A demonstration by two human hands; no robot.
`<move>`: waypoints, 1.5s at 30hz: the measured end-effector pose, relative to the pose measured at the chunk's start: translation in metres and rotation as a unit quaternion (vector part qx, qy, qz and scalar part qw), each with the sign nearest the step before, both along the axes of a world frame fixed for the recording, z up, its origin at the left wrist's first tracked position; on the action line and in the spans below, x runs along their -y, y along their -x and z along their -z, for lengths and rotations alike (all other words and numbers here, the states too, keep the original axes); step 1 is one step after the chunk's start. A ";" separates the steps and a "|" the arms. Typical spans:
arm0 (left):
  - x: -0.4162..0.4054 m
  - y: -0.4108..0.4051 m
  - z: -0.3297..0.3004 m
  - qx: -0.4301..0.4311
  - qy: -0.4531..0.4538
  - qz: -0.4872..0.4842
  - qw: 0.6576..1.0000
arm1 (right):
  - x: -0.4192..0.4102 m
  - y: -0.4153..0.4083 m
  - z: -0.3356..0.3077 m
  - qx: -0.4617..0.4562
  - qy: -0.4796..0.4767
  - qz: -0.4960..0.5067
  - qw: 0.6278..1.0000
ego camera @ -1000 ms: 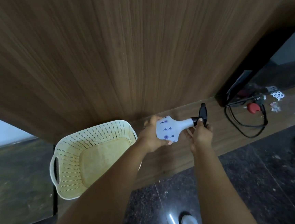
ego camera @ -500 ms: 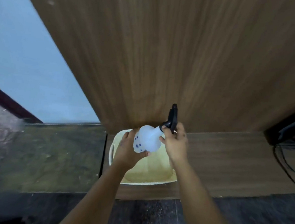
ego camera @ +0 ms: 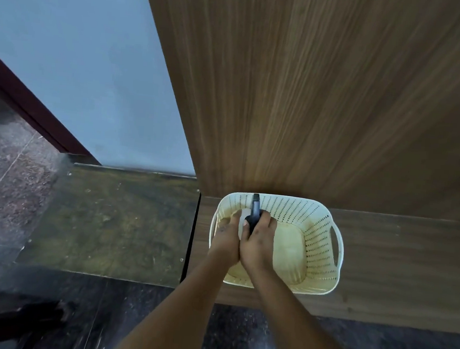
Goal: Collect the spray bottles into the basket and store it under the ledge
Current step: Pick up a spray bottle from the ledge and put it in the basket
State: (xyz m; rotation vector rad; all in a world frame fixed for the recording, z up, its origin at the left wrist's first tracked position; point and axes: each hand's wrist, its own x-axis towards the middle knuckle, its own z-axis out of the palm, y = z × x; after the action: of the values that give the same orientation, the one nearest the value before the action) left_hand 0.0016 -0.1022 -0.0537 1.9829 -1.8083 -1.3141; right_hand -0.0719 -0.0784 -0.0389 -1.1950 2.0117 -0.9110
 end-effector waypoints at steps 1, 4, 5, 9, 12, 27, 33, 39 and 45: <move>0.003 0.001 0.002 -0.003 -0.010 -0.007 1.000 | 0.004 0.000 0.002 -0.002 -0.002 0.011 1.000; 0.009 0.003 0.006 -0.024 -0.020 -0.026 0.999 | 0.016 0.001 0.007 -0.011 -0.004 0.009 1.000; 0.011 0.003 0.008 -0.022 -0.019 -0.021 0.999 | 0.019 0.001 0.009 -0.012 -0.007 0.005 1.000; 0.010 0.002 0.010 -0.021 -0.012 -0.015 1.000 | 0.021 -0.001 0.012 -0.007 -0.016 -0.009 1.000; 0.007 0.006 0.013 -0.003 -0.005 -0.009 1.000 | 0.016 0.005 0.017 0.009 -0.032 -0.015 0.999; -0.007 0.014 0.019 0.050 0.003 0.001 0.999 | 0.001 0.024 0.014 0.095 -0.103 -0.048 0.989; -0.030 0.012 -0.009 0.038 0.112 -0.019 0.993 | -0.013 0.034 -0.003 0.120 -0.077 -0.046 0.989; -0.070 -0.014 -0.044 0.035 0.234 -0.064 0.969 | -0.035 0.024 -0.020 0.069 0.013 -0.006 0.997; -0.139 -0.079 -0.047 0.047 0.242 -0.194 0.949 | -0.078 -0.010 -0.040 -0.023 0.133 -0.119 0.984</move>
State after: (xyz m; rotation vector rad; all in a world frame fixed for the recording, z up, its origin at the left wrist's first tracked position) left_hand 0.0810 0.0367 -0.0063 1.9936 -1.4798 -0.5980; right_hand -0.0617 -0.0003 0.0011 -1.5758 1.7714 -1.0605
